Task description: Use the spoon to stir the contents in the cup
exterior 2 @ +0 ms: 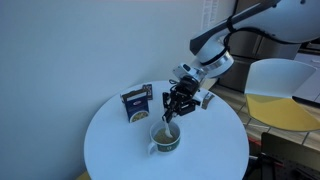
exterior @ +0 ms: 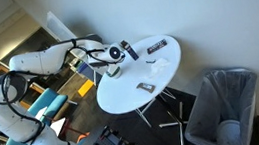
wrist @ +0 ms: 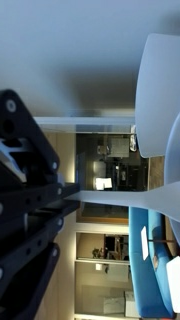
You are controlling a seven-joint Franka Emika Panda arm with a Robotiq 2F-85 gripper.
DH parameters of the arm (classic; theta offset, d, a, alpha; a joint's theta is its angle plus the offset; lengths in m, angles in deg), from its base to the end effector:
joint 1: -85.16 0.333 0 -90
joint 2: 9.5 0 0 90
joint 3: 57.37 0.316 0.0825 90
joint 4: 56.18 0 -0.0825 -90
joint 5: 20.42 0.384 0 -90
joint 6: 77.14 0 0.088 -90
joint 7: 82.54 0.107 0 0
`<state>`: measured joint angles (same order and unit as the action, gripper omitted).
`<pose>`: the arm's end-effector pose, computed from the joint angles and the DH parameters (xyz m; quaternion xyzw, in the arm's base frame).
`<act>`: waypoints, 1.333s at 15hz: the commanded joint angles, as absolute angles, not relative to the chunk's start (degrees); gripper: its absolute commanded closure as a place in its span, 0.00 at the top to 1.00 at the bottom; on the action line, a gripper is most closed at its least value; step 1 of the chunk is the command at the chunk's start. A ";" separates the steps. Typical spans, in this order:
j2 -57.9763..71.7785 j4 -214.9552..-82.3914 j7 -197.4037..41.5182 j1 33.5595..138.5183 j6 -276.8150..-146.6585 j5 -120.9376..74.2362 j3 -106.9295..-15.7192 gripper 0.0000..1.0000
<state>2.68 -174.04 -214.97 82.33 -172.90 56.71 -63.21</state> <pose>0.5637 0.0122 0.3593 -0.5703 -0.5498 -0.4578 0.4035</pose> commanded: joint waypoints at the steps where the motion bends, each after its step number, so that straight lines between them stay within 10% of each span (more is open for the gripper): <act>1: 4.78 -171.19 -215.11 81.97 -172.20 54.27 -62.27 0.03; 20: 7.60 -169.04 -216.63 80.96 -176.00 46.70 -62.13 0.03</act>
<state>6.47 -170.74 -215.02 81.42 -174.88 47.87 -62.68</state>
